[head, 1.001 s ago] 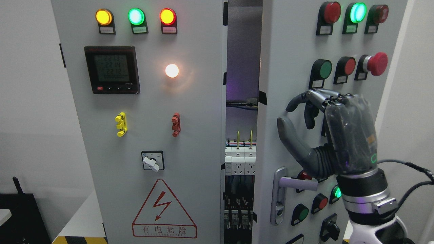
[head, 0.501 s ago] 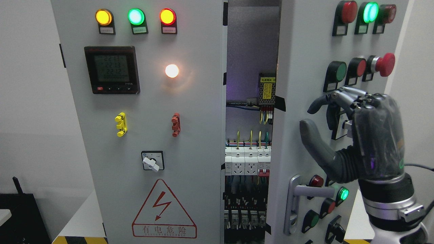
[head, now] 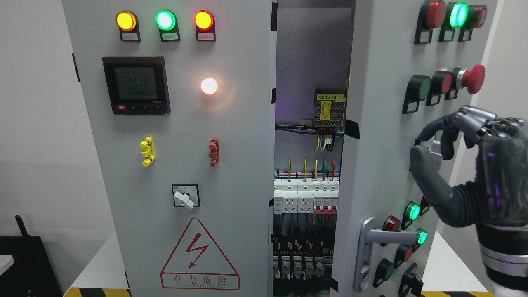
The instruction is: Release door handle
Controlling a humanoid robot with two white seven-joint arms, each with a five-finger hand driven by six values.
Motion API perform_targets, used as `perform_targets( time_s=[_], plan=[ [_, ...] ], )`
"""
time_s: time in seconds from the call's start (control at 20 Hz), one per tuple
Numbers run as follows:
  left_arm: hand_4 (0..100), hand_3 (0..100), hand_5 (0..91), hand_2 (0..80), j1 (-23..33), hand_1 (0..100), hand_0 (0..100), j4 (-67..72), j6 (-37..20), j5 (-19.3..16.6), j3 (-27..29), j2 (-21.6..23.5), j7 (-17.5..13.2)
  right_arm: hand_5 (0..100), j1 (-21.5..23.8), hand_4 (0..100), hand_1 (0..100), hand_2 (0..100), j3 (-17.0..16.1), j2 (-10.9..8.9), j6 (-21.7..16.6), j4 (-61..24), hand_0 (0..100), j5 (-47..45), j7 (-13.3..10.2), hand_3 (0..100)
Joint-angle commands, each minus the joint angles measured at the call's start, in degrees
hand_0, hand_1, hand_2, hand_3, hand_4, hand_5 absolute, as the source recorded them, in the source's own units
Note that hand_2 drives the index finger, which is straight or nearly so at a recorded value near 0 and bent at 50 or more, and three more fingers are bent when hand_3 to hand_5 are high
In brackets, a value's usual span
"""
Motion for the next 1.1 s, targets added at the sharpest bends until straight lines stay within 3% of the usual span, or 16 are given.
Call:
perform_targets(
  time_s=[0.0, 0.25, 0.4, 0.5, 0.8, 0.9, 1.05],
  plan=[
    [0, 0, 0.0, 0.0, 1.8, 39, 12, -1.8, 0.0, 0.0, 0.0, 0.0, 0.0, 99, 8.7, 92, 13, 64, -17.4, -0.75, -0.1, 0.2, 47, 0.0, 0.0, 100],
    [0, 0, 0.0, 0.0, 1.8, 39, 12, -1.8, 0.0, 0.0, 0.0, 0.0, 0.0, 97, 21.1, 88, 13, 61, -29.4, 0.66, -0.2, 2.0, 47, -0.1, -0.5, 99],
    [0, 0, 0.0, 0.0, 1.8, 39, 12, -1.8, 0.0, 0.0, 0.0, 0.0, 0.0, 94, 29.4, 83, 13, 58, -36.4, 4.78, -1.5, 3.0, 47, -0.4, -0.4, 94],
    [0, 0, 0.0, 0.0, 1.8, 39, 12, -1.8, 0.0, 0.0, 0.0, 0.0, 0.0, 90, 35.0, 80, 12, 54, -40.5, 8.99, -4.1, 4.6, 47, -0.5, 0.1, 90],
    [0, 0, 0.0, 0.0, 1.8, 39, 12, -1.8, 0.0, -0.1, 0.0, 0.0, 0.0, 80, 45.3, 74, 12, 49, -46.1, 20.86, -13.9, 17.4, 48, -0.9, 0.5, 83],
    [0, 0, 0.0, 0.0, 1.8, 39, 12, -1.8, 0.0, 0.0, 0.0, 0.0, 0.0, 79, 46.9, 72, 12, 47, -47.5, 22.45, -14.5, 22.5, 48, -1.0, 0.5, 81],
    [0, 0, 0.0, 0.0, 1.8, 39, 12, -1.8, 0.0, 0.0, 0.0, 0.0, 0.0, 77, 48.9, 71, 12, 45, -48.9, 22.72, -14.6, 32.7, 48, -1.9, 0.9, 79]
  ],
)
